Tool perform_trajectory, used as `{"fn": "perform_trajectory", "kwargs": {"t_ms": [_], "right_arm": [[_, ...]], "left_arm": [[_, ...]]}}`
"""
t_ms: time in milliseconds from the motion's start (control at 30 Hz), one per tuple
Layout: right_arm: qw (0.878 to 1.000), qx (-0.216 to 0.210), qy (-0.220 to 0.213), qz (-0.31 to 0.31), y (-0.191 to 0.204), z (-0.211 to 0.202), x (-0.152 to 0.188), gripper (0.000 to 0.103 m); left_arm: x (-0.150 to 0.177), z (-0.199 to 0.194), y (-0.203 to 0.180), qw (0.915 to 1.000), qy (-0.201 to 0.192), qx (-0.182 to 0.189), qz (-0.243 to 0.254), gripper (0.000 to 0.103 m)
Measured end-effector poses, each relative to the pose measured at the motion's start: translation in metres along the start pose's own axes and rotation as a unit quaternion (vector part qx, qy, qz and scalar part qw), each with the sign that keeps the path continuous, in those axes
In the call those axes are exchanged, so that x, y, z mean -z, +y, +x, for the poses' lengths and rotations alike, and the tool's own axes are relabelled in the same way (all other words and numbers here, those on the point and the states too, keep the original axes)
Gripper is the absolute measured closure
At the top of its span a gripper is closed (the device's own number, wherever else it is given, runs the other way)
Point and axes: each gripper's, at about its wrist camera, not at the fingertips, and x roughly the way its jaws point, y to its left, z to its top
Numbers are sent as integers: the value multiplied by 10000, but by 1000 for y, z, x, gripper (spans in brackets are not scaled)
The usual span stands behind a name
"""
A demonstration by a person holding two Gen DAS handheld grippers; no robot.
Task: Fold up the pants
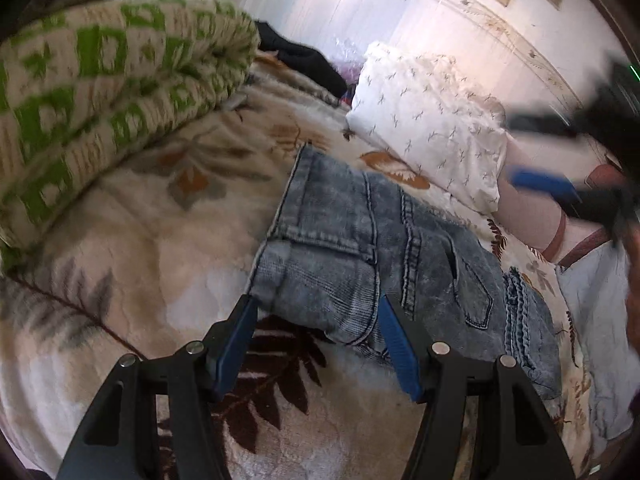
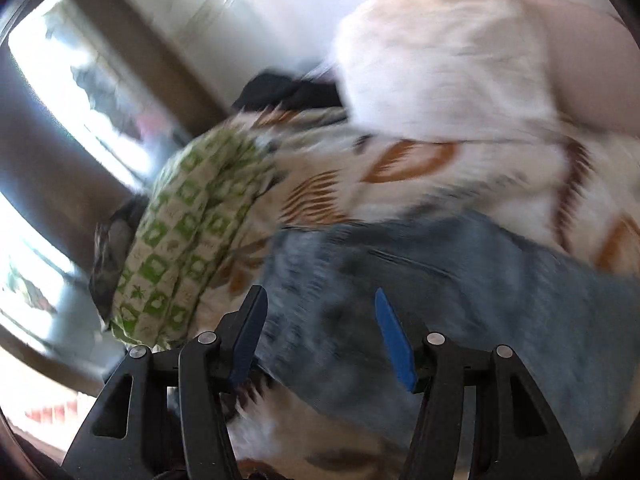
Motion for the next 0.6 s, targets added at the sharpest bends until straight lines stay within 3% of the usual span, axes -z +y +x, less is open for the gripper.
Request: {"fn": "perform_trajectory", "kwargs": {"t_ms": [167, 233, 300, 600], "right_arm": [[9941, 339, 892, -515, 44, 86, -36, 45], [9891, 554, 1160, -716, 56, 117, -44, 45], [9831, 737, 1425, -883, 65, 144, -49, 42], [9549, 1646, 1946, -1525, 75, 217, -59, 36]], "left_arm": [[-4, 7, 3, 9999, 9, 137, -92, 40], [-6, 11, 4, 9996, 67, 237, -139, 46], [-7, 15, 6, 9983, 195, 500, -243, 64], [-2, 24, 2, 9966, 378, 695, -207, 80]]}}
